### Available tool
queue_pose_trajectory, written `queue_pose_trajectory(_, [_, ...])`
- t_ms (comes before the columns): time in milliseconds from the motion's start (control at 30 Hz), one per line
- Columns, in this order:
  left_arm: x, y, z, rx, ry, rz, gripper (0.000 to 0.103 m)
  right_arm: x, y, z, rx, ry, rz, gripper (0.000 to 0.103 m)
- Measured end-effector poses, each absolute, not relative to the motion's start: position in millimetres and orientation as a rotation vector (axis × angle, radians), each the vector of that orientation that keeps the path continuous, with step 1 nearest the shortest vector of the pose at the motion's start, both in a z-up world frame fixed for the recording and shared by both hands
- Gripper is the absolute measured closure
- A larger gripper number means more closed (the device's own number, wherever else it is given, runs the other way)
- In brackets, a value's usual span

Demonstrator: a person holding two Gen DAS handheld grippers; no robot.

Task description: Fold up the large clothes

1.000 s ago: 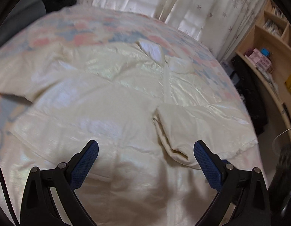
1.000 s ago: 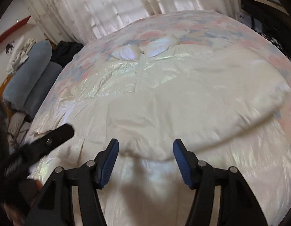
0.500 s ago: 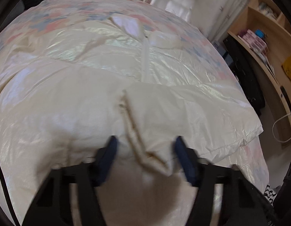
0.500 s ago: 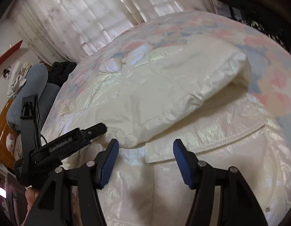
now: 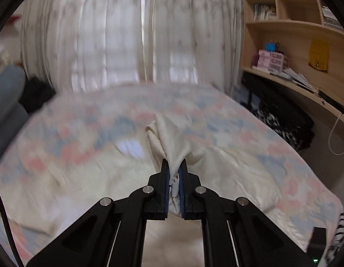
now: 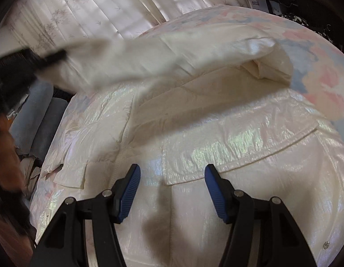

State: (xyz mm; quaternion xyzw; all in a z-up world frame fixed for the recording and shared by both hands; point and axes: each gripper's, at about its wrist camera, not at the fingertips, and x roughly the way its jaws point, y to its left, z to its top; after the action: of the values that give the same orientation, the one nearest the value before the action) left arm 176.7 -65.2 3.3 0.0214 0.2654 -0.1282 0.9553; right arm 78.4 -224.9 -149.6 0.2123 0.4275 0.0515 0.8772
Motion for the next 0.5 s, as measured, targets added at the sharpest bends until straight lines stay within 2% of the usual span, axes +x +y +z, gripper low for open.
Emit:
queue_pose_trajectory(67, [188, -53, 5, 0.070, 0.526, -0.204, 0.098, 76, -225, -144, 0.436, 0.892, 0.107, 0.043])
queue_pose_trajectory(167, [214, -27, -19, 0.064, 0.591, -0.130, 0.097, 71, -226, -132, 0.390, 0.892, 0.075, 0.043])
queue_pose_trajectory(267, [237, 3, -70, 0.066, 0.703, -0.059, 0.092, 67, -236, -122, 0.369, 0.899, 0.040, 0.043])
queue_pose_trajectory(367, [258, 29, -131, 0.061, 0.881, -0.002, 0.091, 68, -252, -113, 0.368, 0.932, 0.018, 0.040])
queue_pose_trajectory(433, [261, 43, -154, 0.031, 0.958, 0.009, 0.090, 71, -266, -107, 0.382, 0.942, 0.021, 0.038])
queue_pose_trajectory(500, [261, 52, -157, -0.026, 0.967, 0.000, 0.077, 74, -282, -99, 0.391, 0.946, 0.015, 0.037])
